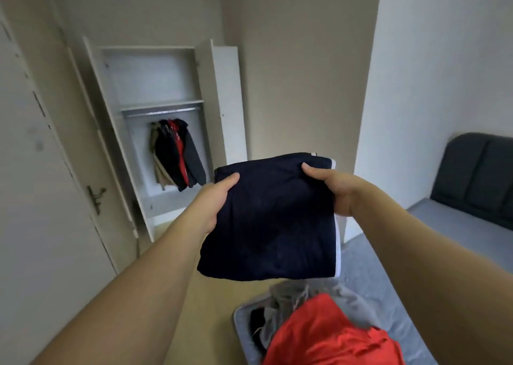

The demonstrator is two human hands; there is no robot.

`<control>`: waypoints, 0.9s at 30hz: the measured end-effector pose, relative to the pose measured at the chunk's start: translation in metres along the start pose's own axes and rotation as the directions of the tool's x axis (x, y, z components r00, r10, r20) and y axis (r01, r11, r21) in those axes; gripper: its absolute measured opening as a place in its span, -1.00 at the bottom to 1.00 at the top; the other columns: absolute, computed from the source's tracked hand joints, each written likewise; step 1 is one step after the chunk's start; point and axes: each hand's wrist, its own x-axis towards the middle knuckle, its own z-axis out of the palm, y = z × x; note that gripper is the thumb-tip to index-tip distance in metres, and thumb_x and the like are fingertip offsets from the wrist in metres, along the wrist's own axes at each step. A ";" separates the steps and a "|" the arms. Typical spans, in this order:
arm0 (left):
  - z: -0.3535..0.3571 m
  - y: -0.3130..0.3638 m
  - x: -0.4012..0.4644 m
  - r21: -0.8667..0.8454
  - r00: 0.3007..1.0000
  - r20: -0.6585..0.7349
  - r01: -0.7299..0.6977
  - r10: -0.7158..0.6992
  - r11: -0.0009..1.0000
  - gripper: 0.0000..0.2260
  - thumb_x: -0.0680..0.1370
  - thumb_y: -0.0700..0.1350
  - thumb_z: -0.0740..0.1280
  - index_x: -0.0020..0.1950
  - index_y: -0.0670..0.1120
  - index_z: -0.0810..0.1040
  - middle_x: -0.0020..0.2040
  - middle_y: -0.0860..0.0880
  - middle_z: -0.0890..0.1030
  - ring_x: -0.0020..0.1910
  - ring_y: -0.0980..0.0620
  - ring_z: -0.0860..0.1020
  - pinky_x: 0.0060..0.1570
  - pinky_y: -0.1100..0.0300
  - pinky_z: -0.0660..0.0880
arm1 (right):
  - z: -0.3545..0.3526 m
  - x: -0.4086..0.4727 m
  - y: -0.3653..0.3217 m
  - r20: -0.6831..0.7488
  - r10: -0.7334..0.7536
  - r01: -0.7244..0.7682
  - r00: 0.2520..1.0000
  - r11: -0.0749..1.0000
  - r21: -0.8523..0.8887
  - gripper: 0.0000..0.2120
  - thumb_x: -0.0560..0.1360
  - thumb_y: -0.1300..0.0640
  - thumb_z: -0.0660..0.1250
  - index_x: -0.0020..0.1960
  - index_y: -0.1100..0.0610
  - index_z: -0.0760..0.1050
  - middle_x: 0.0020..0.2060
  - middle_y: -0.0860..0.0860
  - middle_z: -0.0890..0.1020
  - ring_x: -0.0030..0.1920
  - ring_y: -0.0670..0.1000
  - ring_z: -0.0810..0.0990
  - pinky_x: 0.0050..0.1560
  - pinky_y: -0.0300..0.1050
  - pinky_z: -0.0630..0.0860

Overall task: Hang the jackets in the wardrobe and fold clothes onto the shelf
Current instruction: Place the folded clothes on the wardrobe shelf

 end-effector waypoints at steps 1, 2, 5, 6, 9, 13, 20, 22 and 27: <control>-0.020 0.006 0.018 0.002 0.998 -0.047 -0.044 0.044 0.999 -0.65 0.48 0.13 0.46 0.13 -0.07 0.65 -0.03 -0.07 0.72 -0.07 -0.10 0.70 -0.06 0.03 0.61 | 0.020 0.025 -0.005 0.009 -0.020 0.020 1.000 1.000 0.002 -0.52 0.40 -0.06 0.49 0.22 0.18 0.57 0.05 0.10 0.69 0.03 0.09 0.69 0.01 -0.01 0.59; -0.039 0.013 0.038 0.006 0.992 -0.092 -0.087 0.087 0.996 -0.67 0.49 0.13 0.45 0.12 -0.06 0.64 -0.03 -0.06 0.72 -0.07 -0.09 0.70 -0.04 0.01 0.62 | 0.038 0.052 -0.010 0.020 -0.035 0.035 0.999 0.999 0.003 -0.53 0.40 -0.06 0.49 0.21 0.18 0.57 0.04 0.10 0.70 0.02 0.10 0.69 0.01 0.00 0.58; -0.093 0.037 0.108 0.030 0.957 -0.207 -0.202 0.204 0.979 -0.70 0.51 0.13 0.43 0.10 -0.06 0.63 -0.01 -0.05 0.71 -0.03 -0.09 0.68 0.05 -0.03 0.61 | 0.093 0.139 -0.028 0.066 -0.077 0.077 0.995 0.997 -0.005 -0.45 0.32 -0.11 0.52 0.21 0.16 0.57 0.03 0.10 0.70 0.01 0.09 0.69 0.01 -0.01 0.58; -0.112 0.047 0.134 0.040 0.942 -0.237 -0.235 0.237 0.971 -0.70 0.51 0.12 0.43 0.10 -0.06 0.62 -0.01 -0.06 0.71 -0.02 -0.09 0.68 0.04 -0.01 0.61 | 0.111 0.171 -0.036 0.080 -0.087 0.088 0.993 0.996 -0.003 -0.38 0.26 -0.14 0.54 0.21 0.16 0.57 0.03 0.10 0.70 0.03 0.10 0.69 0.04 0.00 0.58; -0.169 0.087 0.208 0.062 0.912 -0.284 -0.291 0.296 0.955 -0.81 0.53 0.08 0.42 0.00 -0.02 0.63 -0.10 -0.01 0.72 -0.10 -0.03 0.69 -0.19 0.16 0.61 | 0.166 0.264 -0.069 0.116 -0.093 0.094 0.989 0.996 0.001 -0.29 0.16 -0.19 0.57 0.20 0.15 0.57 0.02 0.10 0.70 0.01 0.11 0.69 0.05 0.01 0.58; -0.248 0.136 0.310 0.079 0.883 -0.342 -0.314 0.322 0.946 -0.79 0.54 0.06 0.42 0.01 -0.07 0.63 -0.20 0.00 0.72 -0.23 0.01 0.69 -0.38 0.22 0.57 | 0.240 0.384 -0.111 0.156 -0.087 0.086 0.984 0.996 0.015 -0.40 0.26 -0.17 0.54 0.16 0.16 0.59 -0.03 0.10 0.71 -0.07 0.08 0.71 -0.20 -0.07 0.63; -0.384 0.174 0.497 0.084 0.865 -0.413 -0.276 0.286 0.957 -0.60 0.52 0.10 0.43 0.20 -0.17 0.58 -0.02 -0.09 0.66 -0.07 -0.07 0.65 -0.21 0.15 0.58 | 0.357 0.589 -0.152 0.213 -0.071 0.078 0.974 0.997 -0.024 -0.55 0.36 -0.13 0.51 0.10 0.16 0.60 -0.09 0.09 0.72 -0.14 0.08 0.72 -0.34 -0.11 0.62; -0.420 0.184 0.558 0.096 0.854 -0.426 -0.283 0.297 0.954 -0.56 0.53 0.11 0.42 0.24 -0.19 0.55 -0.05 -0.06 0.64 -0.09 -0.05 0.63 -0.25 0.19 0.56 | 0.389 0.655 -0.160 0.214 -0.087 0.093 0.973 0.996 -0.018 -0.60 0.38 -0.11 0.51 0.04 0.16 0.61 -0.14 0.09 0.73 -0.20 0.08 0.72 -0.38 -0.12 0.61; -0.497 0.237 0.715 0.112 0.844 -0.432 -0.298 0.316 0.948 -0.46 0.55 0.11 0.39 0.38 -0.22 0.42 -0.11 0.00 0.54 -0.15 0.02 0.56 -0.36 0.25 0.47 | 0.462 0.810 -0.206 0.180 -0.137 0.144 0.974 0.989 -0.025 -0.63 0.39 -0.11 0.50 0.00 0.15 0.60 -0.21 0.08 0.73 -0.25 0.07 0.72 -0.37 -0.10 0.59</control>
